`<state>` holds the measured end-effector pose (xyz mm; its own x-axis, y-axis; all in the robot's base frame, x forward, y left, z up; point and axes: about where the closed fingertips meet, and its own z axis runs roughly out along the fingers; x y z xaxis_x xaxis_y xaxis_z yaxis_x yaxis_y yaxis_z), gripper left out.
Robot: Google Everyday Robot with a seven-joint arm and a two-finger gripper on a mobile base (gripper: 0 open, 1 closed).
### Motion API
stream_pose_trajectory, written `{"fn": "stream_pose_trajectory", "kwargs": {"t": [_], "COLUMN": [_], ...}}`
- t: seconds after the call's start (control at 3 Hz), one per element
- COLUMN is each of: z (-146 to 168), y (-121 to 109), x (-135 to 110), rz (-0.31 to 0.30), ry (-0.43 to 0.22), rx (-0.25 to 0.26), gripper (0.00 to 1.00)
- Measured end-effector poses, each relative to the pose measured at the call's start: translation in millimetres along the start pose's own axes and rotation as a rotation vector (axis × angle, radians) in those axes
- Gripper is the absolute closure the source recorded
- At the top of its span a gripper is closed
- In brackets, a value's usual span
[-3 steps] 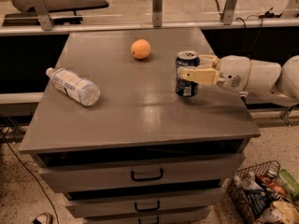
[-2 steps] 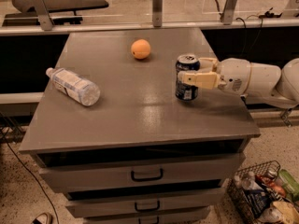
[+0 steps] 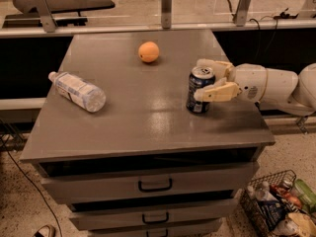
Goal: Place pepsi can upright
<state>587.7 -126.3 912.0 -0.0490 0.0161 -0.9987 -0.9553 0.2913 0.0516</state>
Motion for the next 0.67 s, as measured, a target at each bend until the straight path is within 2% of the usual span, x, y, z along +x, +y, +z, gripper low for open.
{"fn": "stream_pose_trajectory", "kwargs": {"t": [0.33,0.67], "z": [-7.8,-40.8], "y": [0.6,-9.2], "x": [-2.3,-49.3], "rz": [-0.008,-0.082], "ry": [0.002,0.006], "rx": [0.002,0.066], "gripper": [0.0,0.0]}}
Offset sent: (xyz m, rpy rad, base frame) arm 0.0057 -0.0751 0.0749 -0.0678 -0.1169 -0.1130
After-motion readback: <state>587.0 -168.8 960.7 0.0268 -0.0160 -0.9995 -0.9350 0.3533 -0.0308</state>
